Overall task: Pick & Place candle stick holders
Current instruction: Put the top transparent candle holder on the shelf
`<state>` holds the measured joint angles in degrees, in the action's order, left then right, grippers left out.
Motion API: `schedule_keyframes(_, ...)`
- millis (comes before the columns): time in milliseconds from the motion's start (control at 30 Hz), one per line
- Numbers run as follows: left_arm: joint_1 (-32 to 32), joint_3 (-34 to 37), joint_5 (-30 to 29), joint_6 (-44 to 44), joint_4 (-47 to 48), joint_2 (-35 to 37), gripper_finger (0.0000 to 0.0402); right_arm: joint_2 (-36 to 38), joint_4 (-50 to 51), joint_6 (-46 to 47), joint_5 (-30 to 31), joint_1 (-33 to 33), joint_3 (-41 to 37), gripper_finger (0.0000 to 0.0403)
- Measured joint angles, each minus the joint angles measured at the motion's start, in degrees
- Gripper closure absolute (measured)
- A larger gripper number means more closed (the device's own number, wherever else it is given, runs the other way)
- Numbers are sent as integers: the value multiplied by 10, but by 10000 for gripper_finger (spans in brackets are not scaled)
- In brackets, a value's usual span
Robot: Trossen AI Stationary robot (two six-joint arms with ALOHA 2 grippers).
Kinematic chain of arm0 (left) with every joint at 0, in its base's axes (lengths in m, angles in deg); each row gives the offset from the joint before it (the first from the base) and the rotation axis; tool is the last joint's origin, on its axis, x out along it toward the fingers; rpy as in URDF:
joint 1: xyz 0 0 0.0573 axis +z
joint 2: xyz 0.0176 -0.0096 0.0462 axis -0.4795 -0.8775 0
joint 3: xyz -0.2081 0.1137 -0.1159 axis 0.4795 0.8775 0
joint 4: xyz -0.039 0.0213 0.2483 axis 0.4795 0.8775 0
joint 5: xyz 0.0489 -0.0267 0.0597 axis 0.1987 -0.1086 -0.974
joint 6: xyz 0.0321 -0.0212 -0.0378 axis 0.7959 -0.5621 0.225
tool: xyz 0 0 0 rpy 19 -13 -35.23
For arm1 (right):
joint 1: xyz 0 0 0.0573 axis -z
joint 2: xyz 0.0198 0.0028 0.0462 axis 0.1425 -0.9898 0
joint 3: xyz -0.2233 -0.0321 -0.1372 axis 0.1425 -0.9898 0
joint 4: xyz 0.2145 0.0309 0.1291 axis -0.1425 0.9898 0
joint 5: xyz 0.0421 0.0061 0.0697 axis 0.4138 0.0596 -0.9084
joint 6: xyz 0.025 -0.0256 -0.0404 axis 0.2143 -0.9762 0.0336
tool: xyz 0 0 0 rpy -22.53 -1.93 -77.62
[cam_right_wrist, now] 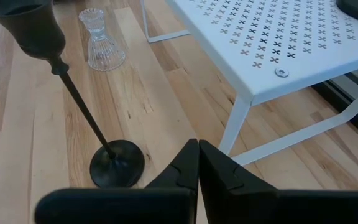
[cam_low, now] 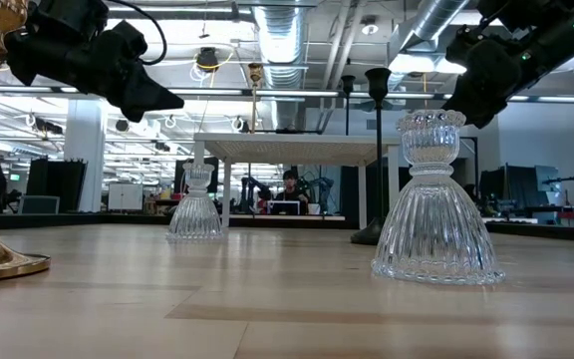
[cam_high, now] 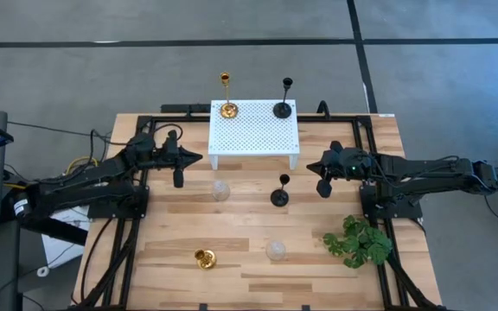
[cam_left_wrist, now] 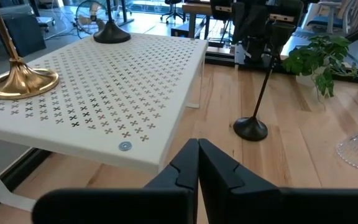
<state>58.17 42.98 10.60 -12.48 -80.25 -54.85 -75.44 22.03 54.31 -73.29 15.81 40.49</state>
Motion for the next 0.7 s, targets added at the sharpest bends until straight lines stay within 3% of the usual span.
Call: schedule_keyframes(700,0,0,0,0,-4,0,391,0,0,0,4,0,0,403)
